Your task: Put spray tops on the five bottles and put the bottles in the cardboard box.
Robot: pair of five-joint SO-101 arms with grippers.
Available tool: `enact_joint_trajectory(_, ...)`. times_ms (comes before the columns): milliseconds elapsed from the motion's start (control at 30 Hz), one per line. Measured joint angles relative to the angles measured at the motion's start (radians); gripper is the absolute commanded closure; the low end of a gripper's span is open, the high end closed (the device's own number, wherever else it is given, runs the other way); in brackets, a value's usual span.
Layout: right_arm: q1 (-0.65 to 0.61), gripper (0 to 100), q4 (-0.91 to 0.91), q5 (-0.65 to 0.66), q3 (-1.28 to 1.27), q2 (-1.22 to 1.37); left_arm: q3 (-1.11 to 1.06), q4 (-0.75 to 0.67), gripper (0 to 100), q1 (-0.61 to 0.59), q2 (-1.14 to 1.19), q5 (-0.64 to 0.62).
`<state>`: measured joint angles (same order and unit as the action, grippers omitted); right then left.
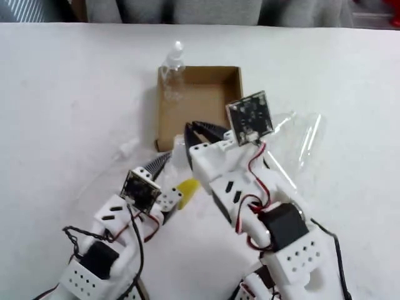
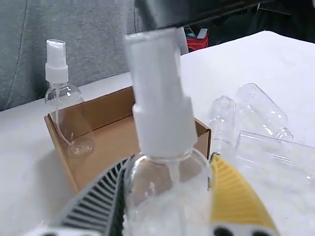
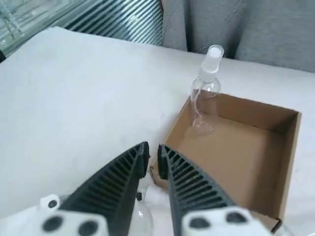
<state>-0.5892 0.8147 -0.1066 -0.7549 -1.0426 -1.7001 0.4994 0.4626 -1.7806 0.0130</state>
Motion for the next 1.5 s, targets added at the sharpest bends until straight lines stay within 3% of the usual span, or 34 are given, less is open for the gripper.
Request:
enact_joint_trajectory(167, 0.097, 98.2, 0.011, 0.000, 0.000, -0.084, 0.000, -0.002, 98, -0.003, 0.000, 0.000)
enact_joint_trajectory(367, 0.321, 97.8, 0.014, 0.000, -0.169, -0.112, 0.000, -0.035, 98, -0.034, 0.000, 0.000)
enact_joint_trajectory(600, 0.483, 98.1, -0.242, 0.000, -0.499, -0.115, 0.000, -0.109, 98, -0.095, 0.000, 0.000)
enact_joint_trajectory(767, 0.532, 98.1, -0.446, 0.000, -0.680, -0.115, 0.000, -0.219, 98, -0.104, 0.000, 0.000)
enact_joint_trajectory(1033, 0.597, 98.1, -0.614, 0.000, -0.799, -0.115, 0.000, -0.420, 98, -0.104, 0.000, 0.000)
enact_joint_trajectory(1367, 0.612, 98.1, -0.644, 0.000, -0.802, -0.115, 0.112, -0.433, 98, -0.144, 0.003, 0.000)
enact_joint_trajectory(1500, 0.612, 98.0, -0.644, 0.000, -0.802, -0.115, 0.256, -0.433, 98, -0.150, 0.130, 0.000)
